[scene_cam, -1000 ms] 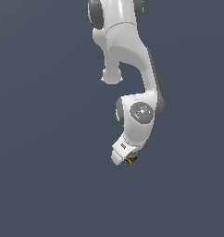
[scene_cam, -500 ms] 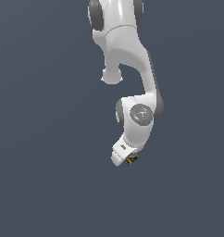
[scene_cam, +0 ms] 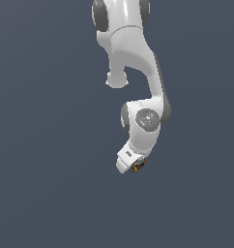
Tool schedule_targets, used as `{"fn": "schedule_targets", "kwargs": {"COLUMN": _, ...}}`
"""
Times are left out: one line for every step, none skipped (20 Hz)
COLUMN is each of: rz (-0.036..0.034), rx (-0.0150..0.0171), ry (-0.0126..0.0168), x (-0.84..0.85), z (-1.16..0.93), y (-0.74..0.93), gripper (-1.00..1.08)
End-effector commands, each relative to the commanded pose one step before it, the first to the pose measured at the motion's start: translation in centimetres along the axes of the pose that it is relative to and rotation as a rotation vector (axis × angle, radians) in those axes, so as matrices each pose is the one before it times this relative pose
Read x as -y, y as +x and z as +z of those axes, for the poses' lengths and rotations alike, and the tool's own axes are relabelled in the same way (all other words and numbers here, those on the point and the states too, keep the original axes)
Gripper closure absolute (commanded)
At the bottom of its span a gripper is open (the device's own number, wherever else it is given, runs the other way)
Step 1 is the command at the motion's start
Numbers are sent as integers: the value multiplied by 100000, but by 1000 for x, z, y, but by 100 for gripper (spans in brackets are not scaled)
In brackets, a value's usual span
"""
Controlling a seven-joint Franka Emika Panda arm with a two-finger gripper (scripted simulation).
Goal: Pick up the object and move it to a goal position.
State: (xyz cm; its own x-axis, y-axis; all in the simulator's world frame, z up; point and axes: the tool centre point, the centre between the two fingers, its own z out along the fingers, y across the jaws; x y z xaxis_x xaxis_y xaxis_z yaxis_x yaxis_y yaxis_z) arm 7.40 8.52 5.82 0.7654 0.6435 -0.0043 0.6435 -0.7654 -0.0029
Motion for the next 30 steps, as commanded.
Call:
{"fn": "schedule_targets", "kwargs": {"rz": 27, "rx": -295, "ry": -221, "x": -89, "z": -745, "y": 69, "gripper": 108}}
{"fn": "schedule_targets", "kwargs": {"rz": 0, "rx": 0, "ry": 0, "x": -5, "z": -369, "y": -11, "gripper": 108}}
{"fn": "schedule_targets", "kwargs": {"rz": 0, "rx": 0, "ry": 0, "x": -6, "z": -441, "y": -13, "gripper": 108}}
{"fn": "schedule_targets", "kwargs": {"rz": 0, "rx": 0, "ry": 0, "x": -7, "z": -514, "y": -14, "gripper": 108}}
{"fn": "schedule_targets", "kwargs": {"rz": 0, "rx": 0, "ry": 0, "x": -8, "z": -591, "y": -16, "gripper": 108}}
{"fn": "schedule_targets", "kwargs": {"rz": 0, "rx": 0, "ry": 0, "x": -9, "z": -667, "y": -17, "gripper": 108}}
{"fn": "schedule_targets", "kwargs": {"rz": 0, "rx": 0, "ry": 0, "x": -10, "z": -740, "y": -19, "gripper": 108}}
{"fn": "schedule_targets", "kwargs": {"rz": -59, "rx": -8, "ry": -34, "x": 26, "z": -827, "y": 2, "gripper": 108}}
{"fn": "schedule_targets", "kwargs": {"rz": 0, "rx": 0, "ry": 0, "x": -13, "z": -874, "y": -21, "gripper": 108}}
{"fn": "schedule_targets", "kwargs": {"rz": 0, "rx": 0, "ry": 0, "x": -14, "z": -935, "y": -21, "gripper": 108}}
{"fn": "schedule_targets", "kwargs": {"rz": 0, "rx": 0, "ry": 0, "x": -15, "z": -992, "y": -21, "gripper": 108}}
{"fn": "schedule_targets", "kwargs": {"rz": 0, "rx": 0, "ry": 0, "x": -16, "z": -1046, "y": -20, "gripper": 108}}
{"fn": "schedule_targets", "kwargs": {"rz": 0, "rx": 0, "ry": 0, "x": -17, "z": -1096, "y": -19, "gripper": 108}}
{"fn": "schedule_targets", "kwargs": {"rz": -59, "rx": -36, "ry": 6, "x": 15, "z": -1153, "y": -2, "gripper": 108}}
{"fn": "schedule_targets", "kwargs": {"rz": 0, "rx": 0, "ry": 0, "x": -19, "z": -1149, "y": -16, "gripper": 108}}
{"fn": "schedule_targets", "kwargs": {"rz": 0, "rx": 0, "ry": 0, "x": -20, "z": -1151, "y": -14, "gripper": 108}}
{"fn": "schedule_targets", "kwargs": {"rz": 0, "rx": 0, "ry": 0, "x": -21, "z": -1150, "y": -11, "gripper": 108}}
{"fn": "schedule_targets", "kwargs": {"rz": 0, "rx": 0, "ry": 0, "x": -23, "z": -1148, "y": -8, "gripper": 108}}
{"fn": "schedule_targets", "kwargs": {"rz": 0, "rx": 0, "ry": 0, "x": -24, "z": -1143, "y": -6, "gripper": 108}}
{"fn": "schedule_targets", "kwargs": {"rz": -29, "rx": -55, "ry": 30, "x": -15, "z": -1156, "y": -4, "gripper": 108}}
{"fn": "schedule_targets", "kwargs": {"rz": 0, "rx": 0, "ry": 0, "x": -27, "z": -1125, "y": 1, "gripper": 108}}
{"fn": "schedule_targets", "kwargs": {"rz": 0, "rx": 0, "ry": 0, "x": -29, "z": -1113, "y": 5, "gripper": 108}}
{"fn": "schedule_targets", "kwargs": {"rz": 0, "rx": 0, "ry": 0, "x": -31, "z": -1099, "y": 9, "gripper": 108}}
{"fn": "schedule_targets", "kwargs": {"rz": 0, "rx": 0, "ry": 0, "x": -33, "z": -1066, "y": 13, "gripper": 108}}
{"fn": "schedule_targets", "kwargs": {"rz": 0, "rx": 0, "ry": 0, "x": -33, "z": -1007, "y": 15, "gripper": 108}}
{"fn": "schedule_targets", "kwargs": {"rz": 0, "rx": 0, "ry": 0, "x": -33, "z": -934, "y": 17, "gripper": 108}}
{"fn": "schedule_targets", "kwargs": {"rz": 0, "rx": 0, "ry": 0, "x": -32, "z": -861, "y": 19, "gripper": 108}}
{"fn": "schedule_targets", "kwargs": {"rz": 0, "rx": 0, "ry": 0, "x": -33, "z": -791, "y": 21, "gripper": 108}}
{"fn": "schedule_targets", "kwargs": {"rz": 0, "rx": 0, "ry": 0, "x": -34, "z": -721, "y": 25, "gripper": 108}}
{"fn": "schedule_targets", "kwargs": {"rz": 47, "rx": -50, "ry": -3, "x": -60, "z": -685, "y": -7, "gripper": 108}}
